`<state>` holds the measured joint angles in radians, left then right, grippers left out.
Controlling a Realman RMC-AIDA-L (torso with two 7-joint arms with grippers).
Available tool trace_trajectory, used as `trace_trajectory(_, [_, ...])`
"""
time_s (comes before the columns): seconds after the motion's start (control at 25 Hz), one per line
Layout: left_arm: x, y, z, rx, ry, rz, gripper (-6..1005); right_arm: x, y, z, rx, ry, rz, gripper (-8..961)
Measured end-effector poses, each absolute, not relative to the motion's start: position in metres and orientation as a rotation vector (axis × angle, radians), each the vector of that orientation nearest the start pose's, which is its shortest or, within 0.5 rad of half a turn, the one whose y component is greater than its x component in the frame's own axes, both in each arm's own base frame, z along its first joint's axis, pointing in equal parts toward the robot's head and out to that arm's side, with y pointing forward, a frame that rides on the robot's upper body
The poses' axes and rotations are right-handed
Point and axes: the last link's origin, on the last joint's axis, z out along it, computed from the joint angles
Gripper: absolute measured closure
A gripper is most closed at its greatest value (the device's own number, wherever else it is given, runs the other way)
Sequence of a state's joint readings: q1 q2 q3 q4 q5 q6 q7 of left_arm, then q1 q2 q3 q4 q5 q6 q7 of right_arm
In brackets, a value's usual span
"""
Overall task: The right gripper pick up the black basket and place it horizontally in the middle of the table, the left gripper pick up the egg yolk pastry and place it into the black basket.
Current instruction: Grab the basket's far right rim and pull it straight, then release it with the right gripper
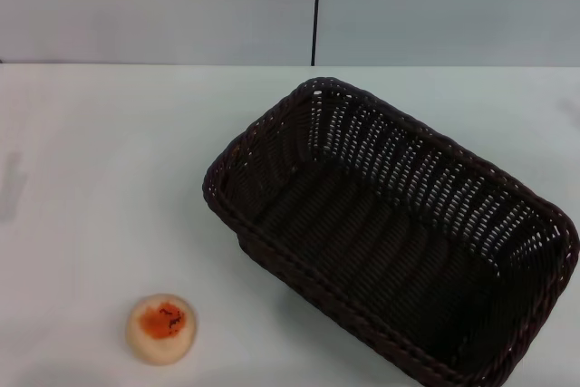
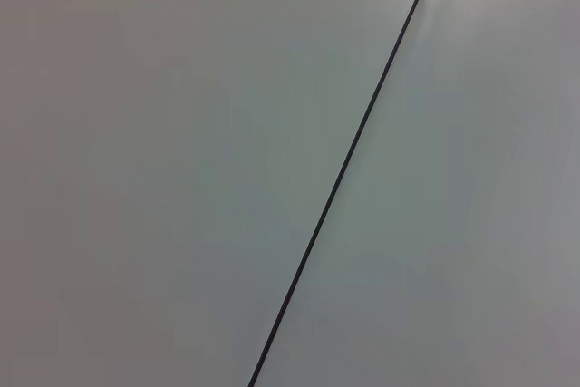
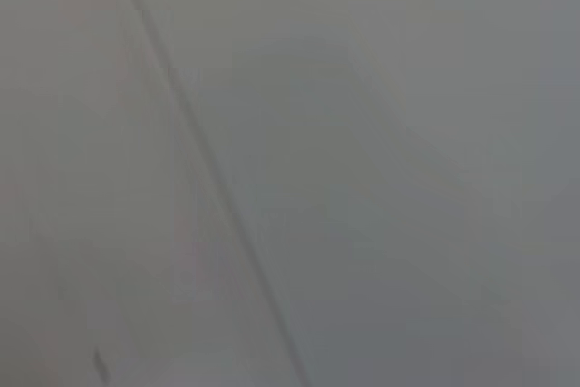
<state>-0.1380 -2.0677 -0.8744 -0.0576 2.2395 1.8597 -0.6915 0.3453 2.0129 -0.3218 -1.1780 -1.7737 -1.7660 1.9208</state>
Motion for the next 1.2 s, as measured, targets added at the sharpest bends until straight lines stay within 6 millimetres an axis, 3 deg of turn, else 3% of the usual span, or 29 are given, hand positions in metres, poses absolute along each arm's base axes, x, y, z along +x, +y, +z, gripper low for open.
trace_trajectory(0.16, [-0.357, 0.193, 0.059, -1.224, -0.547, -1.283, 185, 0.239, 0.304, 0.195, -2.411, 0.896, 0.648, 391])
trace_trajectory(0.32, [-0.358, 0.193, 0.058, -1.227, -0.554, -1.281, 186, 0.223, 0.314, 0.196, -2.51, 0.927, 0.481, 335])
trace_trajectory(0.36, [-0.358, 0.193, 0.058, -1.228, -0.557, -1.28, 186, 0.216, 0.323, 0.191, -2.57, 0.948, 0.352, 322])
trace_trajectory(0.4, [-0.358, 0.193, 0.058, -1.228, -0.56, -1.279, 186, 0.216, 0.323, 0.191, -2.57, 0.948, 0.352, 308])
trace_trajectory(0.56, [-0.359, 0.194, 0.058, -1.226, -0.566, -1.276, 186, 0.21, 0.34, 0.167, -2.673, 0.998, 0.066, 252])
trace_trajectory(1.2, [-0.36, 0.196, 0.055, -1.22, -0.587, -1.27, 185, 0.22, 0.355, 0.119, -2.759, 1.072, -0.178, 252])
